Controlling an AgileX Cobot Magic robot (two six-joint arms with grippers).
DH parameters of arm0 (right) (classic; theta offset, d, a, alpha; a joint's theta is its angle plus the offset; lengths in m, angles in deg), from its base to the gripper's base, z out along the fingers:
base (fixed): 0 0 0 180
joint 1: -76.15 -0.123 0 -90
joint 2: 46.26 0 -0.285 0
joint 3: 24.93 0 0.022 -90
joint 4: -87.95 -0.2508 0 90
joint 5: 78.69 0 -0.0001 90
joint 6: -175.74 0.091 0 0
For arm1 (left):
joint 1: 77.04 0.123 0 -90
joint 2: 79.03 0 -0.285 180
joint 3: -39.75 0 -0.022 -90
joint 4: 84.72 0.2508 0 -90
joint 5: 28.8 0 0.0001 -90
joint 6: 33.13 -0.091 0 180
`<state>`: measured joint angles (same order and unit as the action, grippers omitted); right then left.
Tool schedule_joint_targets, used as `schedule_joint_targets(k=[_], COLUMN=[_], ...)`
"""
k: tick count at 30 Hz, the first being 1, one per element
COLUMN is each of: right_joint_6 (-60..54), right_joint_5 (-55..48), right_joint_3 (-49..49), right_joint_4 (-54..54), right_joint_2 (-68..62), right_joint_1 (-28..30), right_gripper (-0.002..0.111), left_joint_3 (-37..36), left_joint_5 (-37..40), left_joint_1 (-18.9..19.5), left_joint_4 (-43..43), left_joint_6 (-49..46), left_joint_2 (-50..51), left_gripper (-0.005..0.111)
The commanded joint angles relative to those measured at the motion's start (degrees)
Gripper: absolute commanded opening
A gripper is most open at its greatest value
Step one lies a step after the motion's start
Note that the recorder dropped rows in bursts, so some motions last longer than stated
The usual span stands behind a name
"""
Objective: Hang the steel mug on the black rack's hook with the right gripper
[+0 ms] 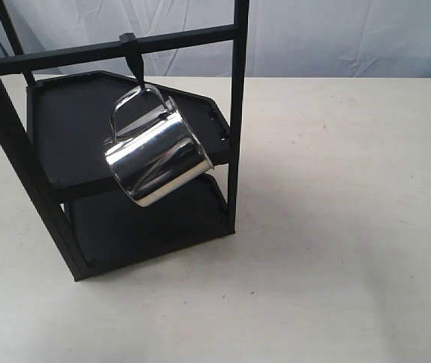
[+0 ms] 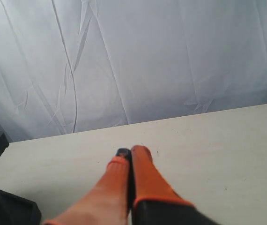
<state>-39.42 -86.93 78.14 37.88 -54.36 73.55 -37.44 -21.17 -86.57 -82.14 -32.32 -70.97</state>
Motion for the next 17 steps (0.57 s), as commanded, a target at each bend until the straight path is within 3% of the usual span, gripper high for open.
schedule_joint_targets(k=[1,6,17], right_joint_6=[-0.44,-0.44,-0.44], right_joint_5=[-0.02,-0.22,-0.06], right_joint_3=[-0.28,-0.28,-0.28], right_joint_4=[0.56,1.78,18.24], right_joint_2=[0.32,0.32,0.32], right_joint_1=[0.23,0.23,0.23], right_gripper=[-0.001,-0.001,-0.001], left_joint_3=[-0.02,-0.02,-0.02], left_joint_5=[-0.3,-0.3,-0.3], left_joint_1=[-0.27,-0.27,-0.27], left_joint_4=[0.03,0.03,0.03], left_joint_6=[0.14,0.14,0.14], left_joint_2=[-0.27,-0.27,-0.27], left_gripper=[0.001,0.001,0.001])
